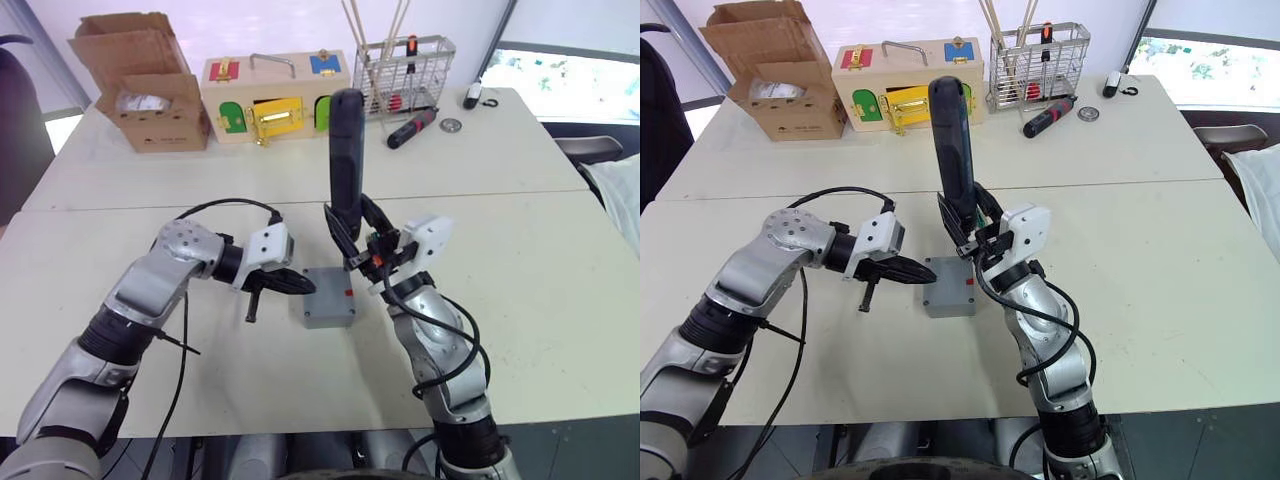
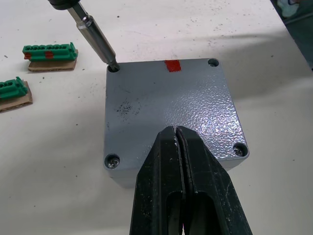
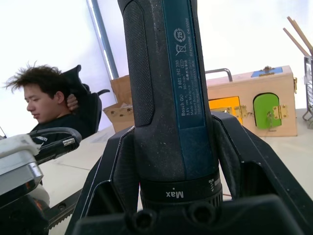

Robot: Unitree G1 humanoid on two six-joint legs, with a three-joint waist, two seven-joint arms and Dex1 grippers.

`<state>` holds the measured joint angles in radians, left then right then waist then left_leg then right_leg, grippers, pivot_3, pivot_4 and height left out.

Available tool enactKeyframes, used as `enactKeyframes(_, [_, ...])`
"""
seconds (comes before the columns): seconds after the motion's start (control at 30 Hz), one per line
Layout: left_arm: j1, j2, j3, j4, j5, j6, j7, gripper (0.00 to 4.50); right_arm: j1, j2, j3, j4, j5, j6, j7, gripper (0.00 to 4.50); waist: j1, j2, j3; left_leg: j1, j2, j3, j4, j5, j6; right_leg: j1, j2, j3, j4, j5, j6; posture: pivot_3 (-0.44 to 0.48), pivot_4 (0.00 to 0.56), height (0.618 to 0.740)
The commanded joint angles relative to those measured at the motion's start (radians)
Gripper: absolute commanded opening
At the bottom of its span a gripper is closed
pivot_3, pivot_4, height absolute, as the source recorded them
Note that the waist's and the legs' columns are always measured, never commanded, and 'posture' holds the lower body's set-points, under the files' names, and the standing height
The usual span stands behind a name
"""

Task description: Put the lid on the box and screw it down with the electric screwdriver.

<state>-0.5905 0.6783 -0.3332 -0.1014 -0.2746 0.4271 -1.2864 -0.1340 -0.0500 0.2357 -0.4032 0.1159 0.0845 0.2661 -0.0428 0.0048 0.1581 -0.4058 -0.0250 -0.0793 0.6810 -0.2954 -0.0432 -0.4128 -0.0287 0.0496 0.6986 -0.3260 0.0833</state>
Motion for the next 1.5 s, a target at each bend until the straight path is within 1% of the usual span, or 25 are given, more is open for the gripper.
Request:
enactKeyframes(0.03, [0.020, 0.009, -0.020, -0.008, 0.026, 0.007, -0.001, 0.00, 0.039, -0.028, 0.041, -0.001, -0.039, -0.035, 0.022, 1.95, 0.000, 0.000, 0.000, 0.001, 0.000, 0.000, 0.000, -0.001, 0.001, 0.001, 0.000, 0.000, 0.000, 0.000, 0.000, 0.000, 0.150, 0.740])
enactKeyframes(0.17, [0.018, 0.012, -0.023, -0.005, 0.032, 0.002, -0.006, 0.00, 0.081, -0.040, 0.039, -0.011, -0.042, -0.041, 0.014, 1.95, 0.001, -0.002, -0.001, 0.009, 0.000, -0.001, -0.001, -0.005, 0.009, 0.010, 0.000, 0.000, -0.002, 0.000, 0.000, 0.000, 0.150, 0.740])
enactKeyframes(0.23, [0.017, 0.013, -0.028, -0.003, 0.039, -0.004, -0.008, 0.00, 0.091, -0.038, 0.030, -0.009, -0.038, -0.041, 0.008, 1.95, 0.001, -0.001, -0.002, 0.015, 0.000, -0.001, -0.003, -0.006, 0.011, 0.016, 0.001, 0.000, -0.006, -0.001, 0.000, 0.000, 0.150, 0.740])
enactKeyframes(0.3, [0.016, 0.009, -0.034, -0.001, 0.048, -0.010, -0.009, 0.00, 0.095, -0.034, 0.025, -0.001, -0.035, -0.041, 0.002, 1.95, 0.001, -0.002, -0.003, 0.016, 0.001, -0.002, -0.003, -0.006, 0.011, 0.019, 0.002, 0.000, -0.010, -0.001, 0.000, 0.000, 0.150, 0.740])
enactKeyframes(0.8, [0.013, -0.014, -0.084, 0.019, 0.113, -0.049, 0.000, 0.00, 0.151, -0.053, 0.037, 0.054, -0.064, -0.058, 0.003, 1.95, 0.017, -0.005, -0.013, 0.019, 0.001, -0.003, -0.004, -0.007, 0.012, 0.024, 0.001, -0.001, -0.014, -0.001, 0.000, 0.000, 0.150, 0.740])
enactKeyframes(1.17, [0.013, -0.019, -0.083, 0.017, 0.115, -0.047, -0.006, 0.00, 0.180, -0.069, 0.033, 0.068, -0.058, -0.053, 0.013, 1.95, 0.025, -0.010, -0.023, 0.023, 0.001, -0.002, -0.007, -0.007, 0.012, 0.027, 0.001, -0.001, -0.015, -0.001, 0.000, 0.000, 0.150, 0.740])
enactKeyframes(1.23, [0.012, -0.020, -0.083, 0.018, 0.115, -0.047, -0.005, 0.00, 0.183, -0.074, 0.028, 0.078, -0.059, -0.051, 0.014, 1.95, 0.025, -0.010, -0.023, 0.029, 0.001, -0.002, -0.010, -0.007, 0.012, 0.032, 0.001, 0.000, -0.018, -0.001, 0.000, 0.000, 0.150, 0.740])
enactKeyframes(1.27, [0.012, -0.020, -0.083, 0.018, 0.114, -0.047, -0.004, 0.00, 0.185, -0.079, 0.027, 0.083, -0.063, -0.052, 0.015, 1.95, 0.025, -0.010, -0.023, 0.036, 0.000, -0.002, -0.014, -0.007, 0.012, 0.040, 0.001, 0.000, -0.023, -0.002, 0.000, 0.000, 0.150, 0.740])
enactKeyframes(1.3, [0.012, -0.020, -0.083, 0.018, 0.114, -0.047, -0.004, 0.00, 0.186, -0.081, 0.025, 0.087, -0.065, -0.049, 0.015, 1.95, 0.026, -0.010, -0.023, 0.039, 0.001, -0.002, -0.016, -0.007, 0.012, 0.043, 0.001, 0.000, -0.026, -0.002, 0.000, 0.000, 0.150, 0.740])
enactKeyframes(1.5, [0.008, -0.022, -0.084, 0.020, 0.116, -0.051, 0.000, 0.00, 0.184, -0.081, 0.012, 0.120, -0.066, -0.031, 0.008, 1.95, 0.027, -0.010, -0.023, 0.048, 0.001, -0.002, -0.020, -0.008, 0.014, 0.053, 0.001, 0.000, -0.032, -0.002, 0.000, 0.000, 0.150, 0.740])
